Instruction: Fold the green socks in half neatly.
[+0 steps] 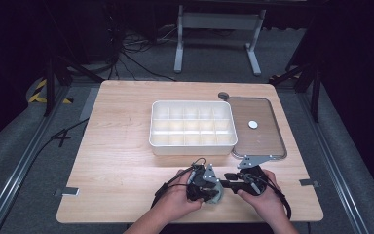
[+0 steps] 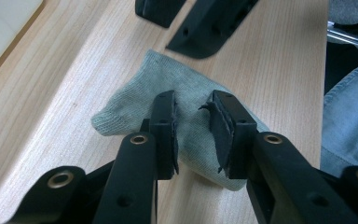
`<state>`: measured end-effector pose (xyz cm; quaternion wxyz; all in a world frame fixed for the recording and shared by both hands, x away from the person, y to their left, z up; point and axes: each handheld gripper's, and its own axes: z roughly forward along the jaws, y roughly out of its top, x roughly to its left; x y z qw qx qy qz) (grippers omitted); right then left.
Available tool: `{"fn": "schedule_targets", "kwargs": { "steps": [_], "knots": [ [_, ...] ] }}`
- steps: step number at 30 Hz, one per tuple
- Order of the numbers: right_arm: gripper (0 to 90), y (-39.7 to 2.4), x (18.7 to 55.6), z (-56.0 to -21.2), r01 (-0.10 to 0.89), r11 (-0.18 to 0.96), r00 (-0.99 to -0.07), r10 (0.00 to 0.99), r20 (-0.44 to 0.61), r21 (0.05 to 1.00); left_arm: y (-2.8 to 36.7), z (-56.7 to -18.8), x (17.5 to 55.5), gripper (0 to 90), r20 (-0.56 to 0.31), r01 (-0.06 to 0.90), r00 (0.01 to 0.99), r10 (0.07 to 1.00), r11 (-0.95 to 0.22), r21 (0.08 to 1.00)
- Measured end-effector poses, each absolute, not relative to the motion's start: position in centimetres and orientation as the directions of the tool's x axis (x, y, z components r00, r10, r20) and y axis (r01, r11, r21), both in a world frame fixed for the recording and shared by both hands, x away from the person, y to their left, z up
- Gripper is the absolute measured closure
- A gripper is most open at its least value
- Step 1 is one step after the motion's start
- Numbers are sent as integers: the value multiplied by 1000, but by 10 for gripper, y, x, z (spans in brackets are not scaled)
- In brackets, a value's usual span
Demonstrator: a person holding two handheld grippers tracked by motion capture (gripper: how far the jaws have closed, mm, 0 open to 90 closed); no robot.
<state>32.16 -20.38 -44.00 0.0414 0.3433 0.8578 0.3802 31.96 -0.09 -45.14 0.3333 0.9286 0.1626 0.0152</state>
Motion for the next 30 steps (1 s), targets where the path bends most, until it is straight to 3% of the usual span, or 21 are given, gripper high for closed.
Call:
{"fn": "schedule_targets", "kwargs": {
  "steps": [8,13,17,21,24,30],
  "knots": [
    [619,-202,324,-448,602,416,-733,626,265,682,-1,-451,320,712,-86,296,946,313,-725,622],
    [604,-200,325,-457,606,450,-738,626,253,656,-1,-450,318,702,-63,286,947,316,-732,618],
    [610,-196,324,-456,580,497,-758,619,204,646,5,-446,318,567,-67,289,946,318,-730,620],
    [559,-196,326,-456,589,504,-755,622,208,632,9,-447,317,497,-96,344,929,358,-738,580],
    [517,-196,328,-456,600,505,-752,620,223,621,7,-449,316,486,-112,368,921,373,-742,560],
    [482,-196,335,-459,633,497,-745,598,294,593,5,-450,310,481,-61,361,918,393,-760,541]
  ]
}}
